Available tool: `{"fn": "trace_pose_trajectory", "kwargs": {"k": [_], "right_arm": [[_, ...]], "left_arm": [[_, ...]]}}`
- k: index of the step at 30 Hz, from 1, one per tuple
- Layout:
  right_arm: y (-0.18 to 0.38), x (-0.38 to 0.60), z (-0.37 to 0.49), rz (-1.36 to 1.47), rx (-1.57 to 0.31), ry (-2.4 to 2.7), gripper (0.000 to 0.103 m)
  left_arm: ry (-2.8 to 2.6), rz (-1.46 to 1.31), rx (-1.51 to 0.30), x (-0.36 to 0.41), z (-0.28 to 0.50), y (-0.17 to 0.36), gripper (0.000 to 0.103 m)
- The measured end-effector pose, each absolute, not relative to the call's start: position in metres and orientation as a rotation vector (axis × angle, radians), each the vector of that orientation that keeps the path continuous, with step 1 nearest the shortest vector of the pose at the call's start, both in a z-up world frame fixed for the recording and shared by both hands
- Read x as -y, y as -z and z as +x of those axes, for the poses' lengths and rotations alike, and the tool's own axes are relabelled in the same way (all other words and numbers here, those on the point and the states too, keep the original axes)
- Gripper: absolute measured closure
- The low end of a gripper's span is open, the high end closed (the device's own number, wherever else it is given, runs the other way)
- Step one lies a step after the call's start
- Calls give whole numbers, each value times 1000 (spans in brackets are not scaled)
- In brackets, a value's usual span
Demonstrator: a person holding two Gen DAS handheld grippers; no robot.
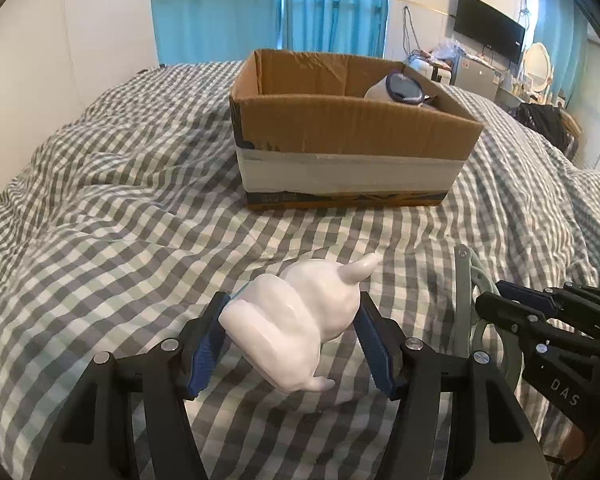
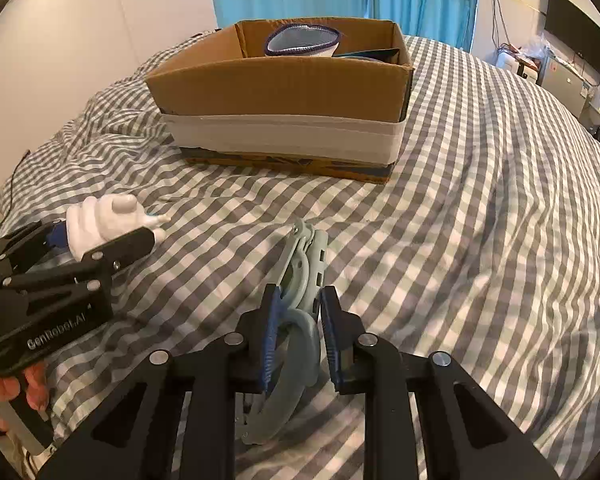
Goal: Organize objects
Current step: 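Grasp the white figurine with the left tool while the right tool grasps the grey-green hanger, then drop the figurine and hanger into the box and release both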
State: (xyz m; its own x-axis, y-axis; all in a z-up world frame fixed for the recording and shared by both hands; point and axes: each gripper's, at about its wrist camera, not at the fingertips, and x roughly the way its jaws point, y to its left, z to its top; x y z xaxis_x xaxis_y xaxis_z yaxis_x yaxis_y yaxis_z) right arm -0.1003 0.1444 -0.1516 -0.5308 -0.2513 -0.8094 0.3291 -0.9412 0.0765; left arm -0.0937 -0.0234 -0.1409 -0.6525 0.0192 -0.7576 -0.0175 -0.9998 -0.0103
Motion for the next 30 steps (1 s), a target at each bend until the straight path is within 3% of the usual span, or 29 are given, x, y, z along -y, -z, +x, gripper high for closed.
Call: {"fn": "trace_pose_trajectory", "kwargs": {"k": [7,17,30], "right_arm": [[119,-153,-91,1206,-120,2520,90],[74,-138,-101,1064,-162,2539,91],[-14,-130,-168,840,-137,2567,91]], "left_arm": [[-2857,-1225,7,22,-89,115,39],[-2867,-1085,26,25,-106,69,39],[-2886,-944,96,40,-186,13,39]]}}
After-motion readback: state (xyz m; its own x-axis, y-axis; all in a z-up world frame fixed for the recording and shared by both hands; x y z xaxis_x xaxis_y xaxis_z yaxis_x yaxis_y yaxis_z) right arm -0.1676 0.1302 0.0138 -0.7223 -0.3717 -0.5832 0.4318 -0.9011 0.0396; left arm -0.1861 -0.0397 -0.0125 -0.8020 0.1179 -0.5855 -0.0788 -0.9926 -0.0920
